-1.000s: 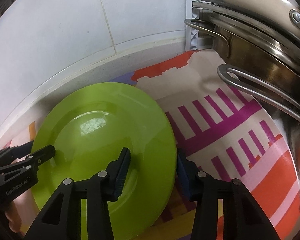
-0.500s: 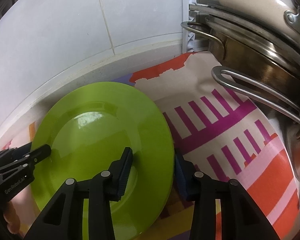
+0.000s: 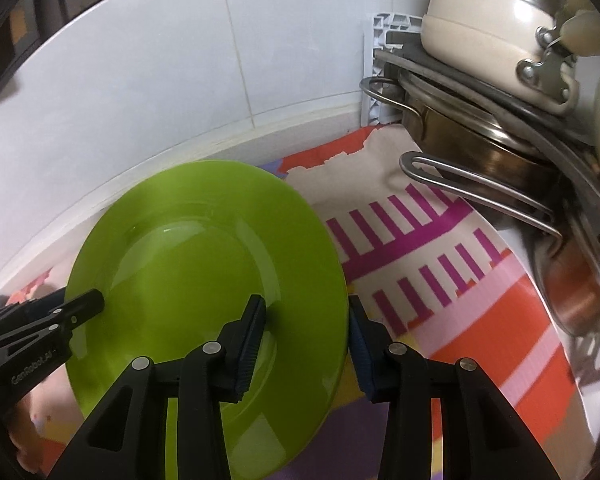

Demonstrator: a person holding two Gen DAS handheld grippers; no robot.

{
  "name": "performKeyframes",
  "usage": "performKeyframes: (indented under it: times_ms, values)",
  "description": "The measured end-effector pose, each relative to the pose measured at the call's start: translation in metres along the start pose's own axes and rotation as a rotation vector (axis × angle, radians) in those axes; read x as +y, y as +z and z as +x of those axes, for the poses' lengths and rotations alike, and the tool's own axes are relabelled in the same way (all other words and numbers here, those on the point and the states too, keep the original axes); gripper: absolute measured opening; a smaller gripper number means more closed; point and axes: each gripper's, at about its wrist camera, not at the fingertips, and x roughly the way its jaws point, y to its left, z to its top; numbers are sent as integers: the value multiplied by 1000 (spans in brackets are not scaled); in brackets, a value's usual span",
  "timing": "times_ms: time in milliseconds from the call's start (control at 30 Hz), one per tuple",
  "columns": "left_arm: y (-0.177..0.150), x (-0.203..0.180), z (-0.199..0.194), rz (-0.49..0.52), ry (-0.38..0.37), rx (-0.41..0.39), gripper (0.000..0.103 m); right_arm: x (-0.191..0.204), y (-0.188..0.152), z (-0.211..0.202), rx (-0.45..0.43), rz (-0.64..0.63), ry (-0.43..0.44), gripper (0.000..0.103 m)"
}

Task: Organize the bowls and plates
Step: 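Lift the lime-green plate on edge and carry it toward the blue-and-white plates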

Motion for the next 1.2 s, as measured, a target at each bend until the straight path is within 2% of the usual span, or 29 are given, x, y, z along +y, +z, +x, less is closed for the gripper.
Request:
performKeyframes:
  times_ms: [200, 600, 867, 1200]
  values:
    - [-15, 6, -34, -15, 8, -18, 39, 9, -12, -31, -16, -3, 6, 42]
    - [-48, 48, -97, -75, 10, -61, 39, 30, -46, -93, -64, -42, 15, 42]
    - [-89, 60, -142, -126, 36, -113, 39, 48, -68, -127, -94, -74, 43, 42]
    - [-136, 94, -190, -216, 83, -160, 39, 82, -102, -164, -131, -156, 96, 42]
